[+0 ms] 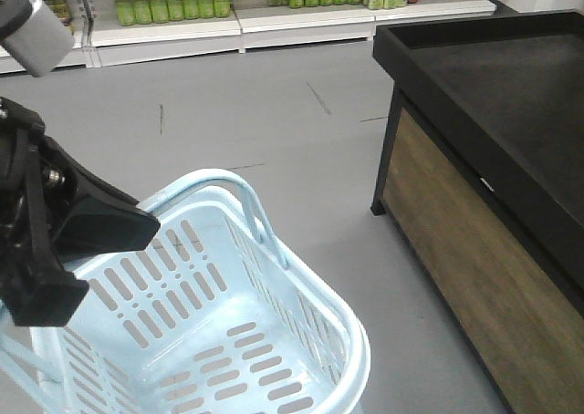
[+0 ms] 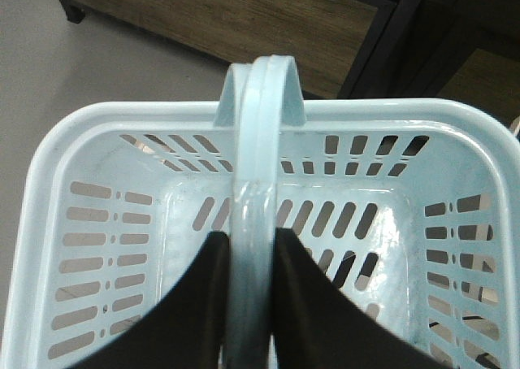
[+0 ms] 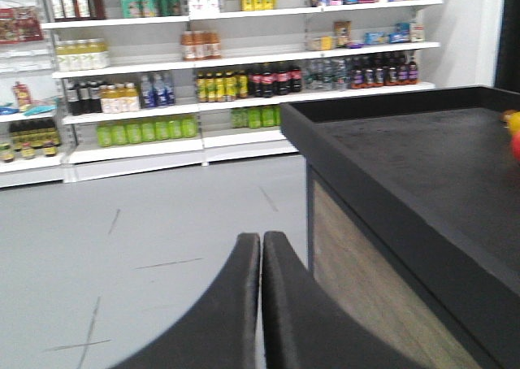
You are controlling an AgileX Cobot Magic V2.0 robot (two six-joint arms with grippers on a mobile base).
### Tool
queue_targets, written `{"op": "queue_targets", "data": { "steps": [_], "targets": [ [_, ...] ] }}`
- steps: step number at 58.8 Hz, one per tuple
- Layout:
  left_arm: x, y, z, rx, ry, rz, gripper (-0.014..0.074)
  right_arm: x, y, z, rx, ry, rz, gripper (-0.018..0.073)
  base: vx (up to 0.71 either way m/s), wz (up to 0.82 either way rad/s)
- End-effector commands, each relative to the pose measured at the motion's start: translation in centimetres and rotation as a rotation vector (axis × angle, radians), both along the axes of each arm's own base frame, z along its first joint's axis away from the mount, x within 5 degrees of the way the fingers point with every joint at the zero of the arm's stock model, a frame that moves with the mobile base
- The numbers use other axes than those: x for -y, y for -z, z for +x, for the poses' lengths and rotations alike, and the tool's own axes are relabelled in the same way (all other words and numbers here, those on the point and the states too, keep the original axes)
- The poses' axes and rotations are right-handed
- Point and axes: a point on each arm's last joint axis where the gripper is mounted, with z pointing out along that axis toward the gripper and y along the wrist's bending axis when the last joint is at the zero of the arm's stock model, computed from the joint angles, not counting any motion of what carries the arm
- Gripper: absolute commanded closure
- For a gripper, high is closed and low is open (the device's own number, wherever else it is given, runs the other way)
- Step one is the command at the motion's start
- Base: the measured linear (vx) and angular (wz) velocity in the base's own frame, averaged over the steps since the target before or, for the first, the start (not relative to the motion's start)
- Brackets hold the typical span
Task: Pick three apples into basket with both arms
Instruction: 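Drive the base away from the table carrying the basket in the left gripper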
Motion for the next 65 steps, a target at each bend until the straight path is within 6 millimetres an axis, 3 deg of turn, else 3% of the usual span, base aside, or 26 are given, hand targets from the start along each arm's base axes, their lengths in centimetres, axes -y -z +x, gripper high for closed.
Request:
{"op": "queue_targets", "data": {
  "steps": [1, 65],
  "targets": [
    [0.01, -1.66, -0.52, 0.065, -0.008, -0.095, 0.0602, -0.03, -0.35, -0.05, 0.074, -0.002, -0.011, 0.0567, -0.01, 0.33],
    [0.01, -1.66, -0.52, 0.065, -0.008, -0.095, 0.0602, -0.03, -0.35, -0.05, 0.074, -0.002, -0.011, 0.0567, 0.08, 0.44]
  ]
}}
